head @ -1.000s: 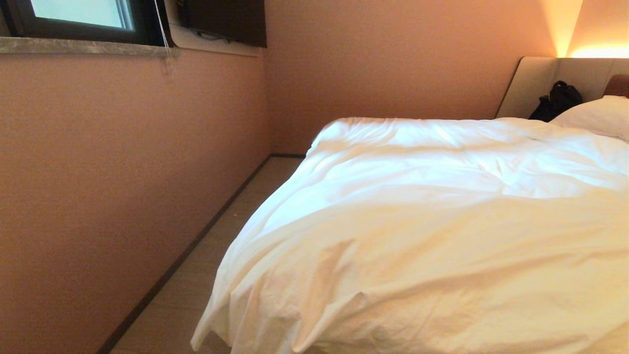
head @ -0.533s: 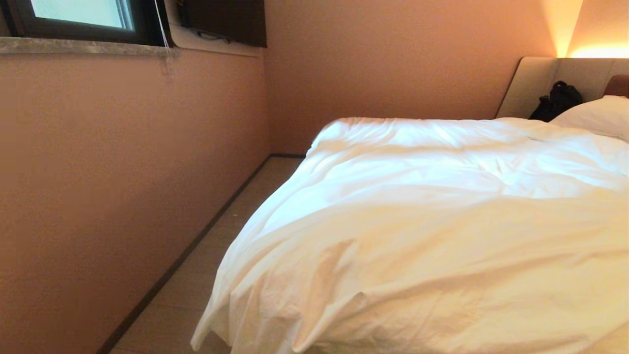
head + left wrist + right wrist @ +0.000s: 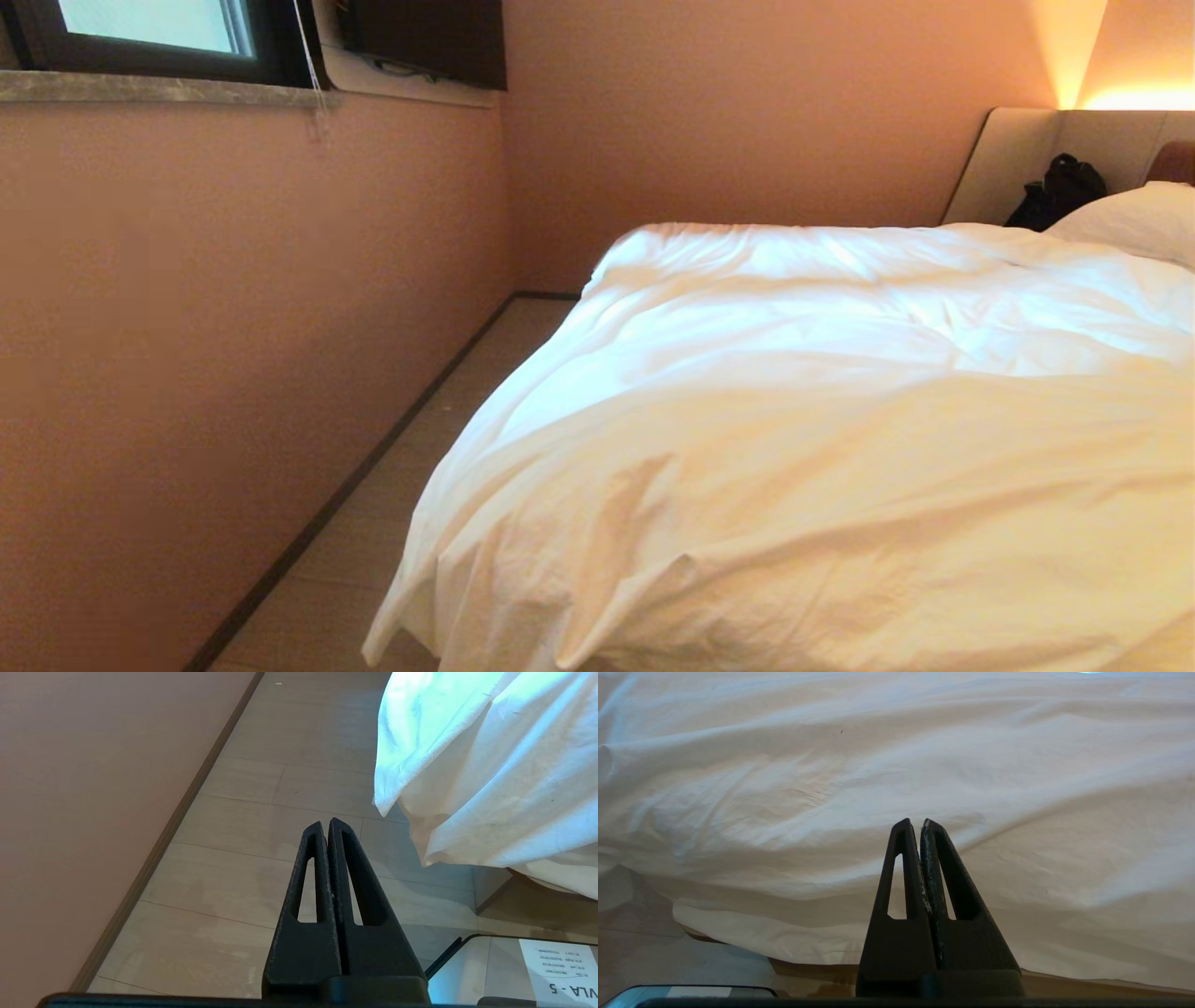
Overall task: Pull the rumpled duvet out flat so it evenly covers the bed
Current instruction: Flatten the corners of the folded blanket
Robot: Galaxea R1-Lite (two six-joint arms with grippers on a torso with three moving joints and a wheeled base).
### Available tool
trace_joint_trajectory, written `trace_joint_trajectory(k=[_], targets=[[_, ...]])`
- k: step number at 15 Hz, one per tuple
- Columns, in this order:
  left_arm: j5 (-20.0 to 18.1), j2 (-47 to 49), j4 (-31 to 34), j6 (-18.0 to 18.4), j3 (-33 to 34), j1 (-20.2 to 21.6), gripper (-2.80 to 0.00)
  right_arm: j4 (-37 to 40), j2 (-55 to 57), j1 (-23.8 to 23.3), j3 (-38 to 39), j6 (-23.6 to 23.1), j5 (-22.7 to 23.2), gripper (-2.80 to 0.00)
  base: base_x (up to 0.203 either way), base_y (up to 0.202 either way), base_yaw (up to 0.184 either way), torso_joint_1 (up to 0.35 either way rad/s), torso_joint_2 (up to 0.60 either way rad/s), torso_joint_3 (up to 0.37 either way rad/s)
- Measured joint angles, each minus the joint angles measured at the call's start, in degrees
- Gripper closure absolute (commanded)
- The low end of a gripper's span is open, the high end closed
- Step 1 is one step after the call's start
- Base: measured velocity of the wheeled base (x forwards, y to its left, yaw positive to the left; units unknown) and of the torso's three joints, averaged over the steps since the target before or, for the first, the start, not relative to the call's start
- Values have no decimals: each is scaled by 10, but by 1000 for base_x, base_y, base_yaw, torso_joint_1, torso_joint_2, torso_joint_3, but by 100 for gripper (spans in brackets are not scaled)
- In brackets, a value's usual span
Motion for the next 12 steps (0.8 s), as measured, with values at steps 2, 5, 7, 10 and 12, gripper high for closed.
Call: trace_joint_trajectory(k=[2, 5, 7, 10, 12], targets=[[0, 0, -1, 0, 0, 0, 0, 0, 0, 0, 0, 0, 0, 0, 0, 0, 0, 0, 0, 0], [0, 0, -1, -1, 0, 0, 0, 0, 0, 0, 0, 0, 0, 0, 0, 0, 0, 0, 0, 0], [0, 0, -1, -1, 0, 0, 0, 0, 0, 0, 0, 0, 0, 0, 0, 0, 0, 0, 0, 0], [0, 0, -2, -1, 0, -3, 0, 0, 0, 0, 0, 0, 0, 0, 0, 0, 0, 0, 0, 0], [0, 0, -2, -4, 0, 0, 0, 0, 0, 0, 0, 0, 0, 0, 0, 0, 0, 0, 0, 0]])
